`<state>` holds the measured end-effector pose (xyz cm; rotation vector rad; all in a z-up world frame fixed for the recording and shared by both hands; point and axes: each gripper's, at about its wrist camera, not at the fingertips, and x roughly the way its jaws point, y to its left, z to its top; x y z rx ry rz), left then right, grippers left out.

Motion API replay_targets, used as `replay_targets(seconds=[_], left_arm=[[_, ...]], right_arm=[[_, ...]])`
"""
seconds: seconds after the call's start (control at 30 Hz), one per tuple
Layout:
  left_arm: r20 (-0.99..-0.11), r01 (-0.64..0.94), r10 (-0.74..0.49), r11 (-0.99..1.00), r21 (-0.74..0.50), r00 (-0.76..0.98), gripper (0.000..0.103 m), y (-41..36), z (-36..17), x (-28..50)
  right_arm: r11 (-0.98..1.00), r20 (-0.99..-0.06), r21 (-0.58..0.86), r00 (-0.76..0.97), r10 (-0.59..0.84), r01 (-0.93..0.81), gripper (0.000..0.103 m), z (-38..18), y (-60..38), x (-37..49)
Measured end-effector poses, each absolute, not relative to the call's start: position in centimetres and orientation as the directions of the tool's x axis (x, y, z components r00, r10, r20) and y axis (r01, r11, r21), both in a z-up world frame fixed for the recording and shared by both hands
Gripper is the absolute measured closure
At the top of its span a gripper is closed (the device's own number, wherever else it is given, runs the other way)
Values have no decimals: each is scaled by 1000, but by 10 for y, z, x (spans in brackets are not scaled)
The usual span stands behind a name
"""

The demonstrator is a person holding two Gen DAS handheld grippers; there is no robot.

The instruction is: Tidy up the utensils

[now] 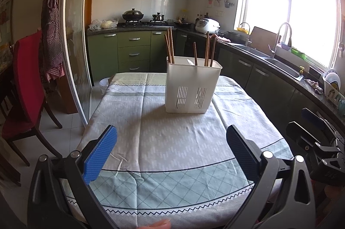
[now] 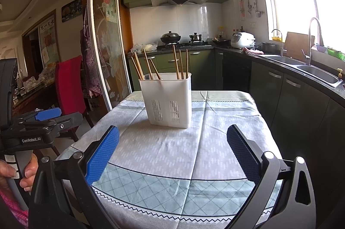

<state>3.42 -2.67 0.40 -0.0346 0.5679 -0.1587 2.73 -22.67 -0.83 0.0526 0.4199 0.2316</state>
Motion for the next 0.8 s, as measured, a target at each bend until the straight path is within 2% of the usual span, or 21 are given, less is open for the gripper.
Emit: replay_targets(seconds=[0.27,0.8], left_arm=[[-527,103,-108,994,-39,843,7,-27,3,34],[-542,105,-125,992,-68,831,7,-21,2,37]], right_arm=[[972,-407,96,883,233,-213,5,-12,-223,29],[973,-409,97,883,232,-211,5,-11,-222,30]])
